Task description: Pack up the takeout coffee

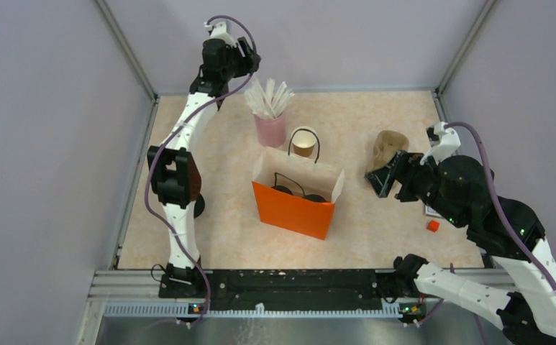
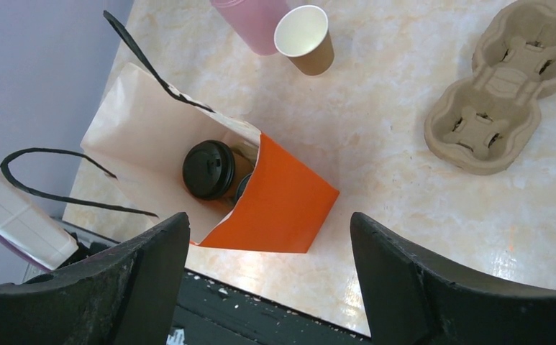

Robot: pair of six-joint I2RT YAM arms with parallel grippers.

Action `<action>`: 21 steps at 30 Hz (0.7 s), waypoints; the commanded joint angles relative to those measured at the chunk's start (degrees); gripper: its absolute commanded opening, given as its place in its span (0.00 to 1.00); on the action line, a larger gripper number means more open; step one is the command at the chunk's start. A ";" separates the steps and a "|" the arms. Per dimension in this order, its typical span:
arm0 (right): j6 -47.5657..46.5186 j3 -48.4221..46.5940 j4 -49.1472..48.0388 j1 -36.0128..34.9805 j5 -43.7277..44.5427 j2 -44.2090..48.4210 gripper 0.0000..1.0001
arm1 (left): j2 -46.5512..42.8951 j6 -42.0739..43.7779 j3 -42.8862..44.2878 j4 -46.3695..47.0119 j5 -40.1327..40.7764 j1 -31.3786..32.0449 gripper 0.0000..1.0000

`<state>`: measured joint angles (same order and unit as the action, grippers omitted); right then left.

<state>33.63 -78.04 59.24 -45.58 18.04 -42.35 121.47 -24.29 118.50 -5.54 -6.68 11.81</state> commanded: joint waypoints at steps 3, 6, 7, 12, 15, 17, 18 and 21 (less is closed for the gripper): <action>-0.22 0.28 -3.40 0.13 1.10 0.25 0.80 | -2.25 0.65 -0.95 -0.95 -2.79 -0.21 0.67; -0.27 0.18 -3.30 0.14 1.14 0.17 0.80 | -3.03 1.00 -3.12 -0.03 -3.28 -0.20 0.64; -0.24 0.24 -3.30 0.13 1.12 0.21 0.80 | -3.32 0.93 -3.81 0.52 -3.35 -0.25 0.64; -0.17 0.08 -2.99 0.09 1.13 0.25 0.80 | -3.77 1.59 -4.03 0.53 -3.08 -0.22 0.58; -0.22 0.07 -2.88 0.14 1.16 0.26 0.80 | -4.27 1.85 -4.15 0.89 -3.72 -0.21 0.46; -0.23 0.13 -2.87 0.14 1.08 0.30 0.80 | -4.97 1.94 -4.19 1.44 -4.15 -0.25 0.37; -0.11 0.39 -2.89 0.10 0.98 0.40 0.80 | -5.34 2.05 -4.21 1.86 -4.26 -0.24 0.33; -0.05 0.80 -3.20 0.09 0.73 0.66 0.80 | -6.39 2.26 -4.36 4.25 -4.71 -0.22 0.16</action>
<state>33.63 -77.97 58.24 -45.58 18.39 -42.35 120.70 -22.83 114.08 -6.94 -9.91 11.77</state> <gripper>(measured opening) 0.805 0.241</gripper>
